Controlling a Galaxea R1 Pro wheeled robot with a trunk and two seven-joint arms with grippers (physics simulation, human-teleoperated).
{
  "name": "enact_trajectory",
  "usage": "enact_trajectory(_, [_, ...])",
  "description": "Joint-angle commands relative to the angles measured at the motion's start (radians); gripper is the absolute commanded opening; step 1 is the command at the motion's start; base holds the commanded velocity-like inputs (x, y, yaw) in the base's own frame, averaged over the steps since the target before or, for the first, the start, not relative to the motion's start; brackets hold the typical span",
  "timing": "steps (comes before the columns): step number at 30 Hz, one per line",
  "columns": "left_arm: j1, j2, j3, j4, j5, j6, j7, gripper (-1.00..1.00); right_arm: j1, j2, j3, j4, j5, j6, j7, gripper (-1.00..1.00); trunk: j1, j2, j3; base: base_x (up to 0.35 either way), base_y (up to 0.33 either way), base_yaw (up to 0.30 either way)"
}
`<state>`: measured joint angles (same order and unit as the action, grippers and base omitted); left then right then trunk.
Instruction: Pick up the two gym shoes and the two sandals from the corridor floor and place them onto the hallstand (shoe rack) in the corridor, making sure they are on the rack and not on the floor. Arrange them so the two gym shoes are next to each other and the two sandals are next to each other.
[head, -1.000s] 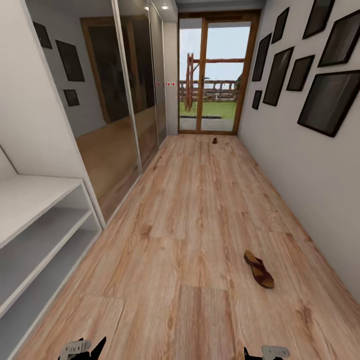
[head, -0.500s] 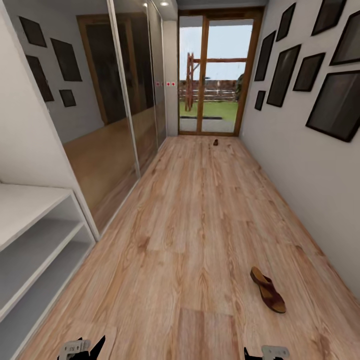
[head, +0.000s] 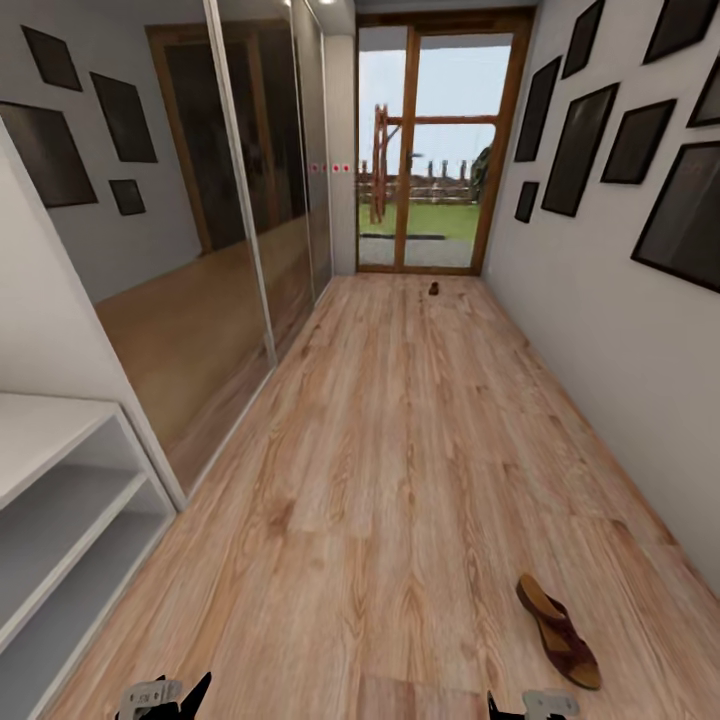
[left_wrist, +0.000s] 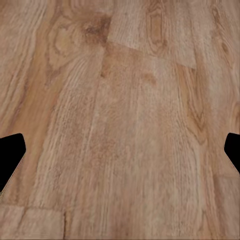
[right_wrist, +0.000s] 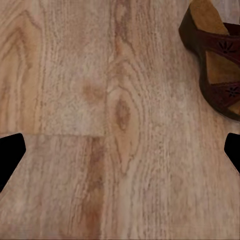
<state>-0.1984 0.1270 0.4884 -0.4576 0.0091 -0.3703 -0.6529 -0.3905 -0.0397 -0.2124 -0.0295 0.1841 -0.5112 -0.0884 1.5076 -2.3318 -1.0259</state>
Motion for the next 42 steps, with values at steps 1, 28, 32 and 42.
enact_trajectory(1, [-0.001, -0.001, 0.006, 0.001, 0.001, -0.001, -0.008, 1.00, -0.001, 0.000, -0.005, 0.001, 0.011, -0.003, -0.006, 1.00, 0.000, 0.000, -0.001, 0.339, 0.000, 0.000])
enact_trajectory(28, [-0.001, -0.001, 0.006, 0.001, 0.002, -0.001, -0.009, 1.00, -0.001, 0.000, -0.006, -0.004, 0.009, -0.005, -0.008, 1.00, 0.000, 0.000, -0.001, 0.339, 0.000, 0.000])
enact_trajectory(32, [-0.001, -0.001, 0.005, 0.002, 0.002, -0.001, -0.009, 1.00, -0.001, -0.001, -0.008, -0.014, 0.008, -0.006, -0.008, 1.00, 0.000, 0.000, -0.001, 0.339, 0.000, 0.000])
enact_trajectory(42, [-0.001, -0.001, 0.004, 0.002, 0.002, -0.001, -0.010, 1.00, -0.001, -0.001, -0.006, -0.142, 0.009, -0.009, -0.004, 1.00, 0.000, 0.000, -0.001, 0.339, 0.000, 0.000])
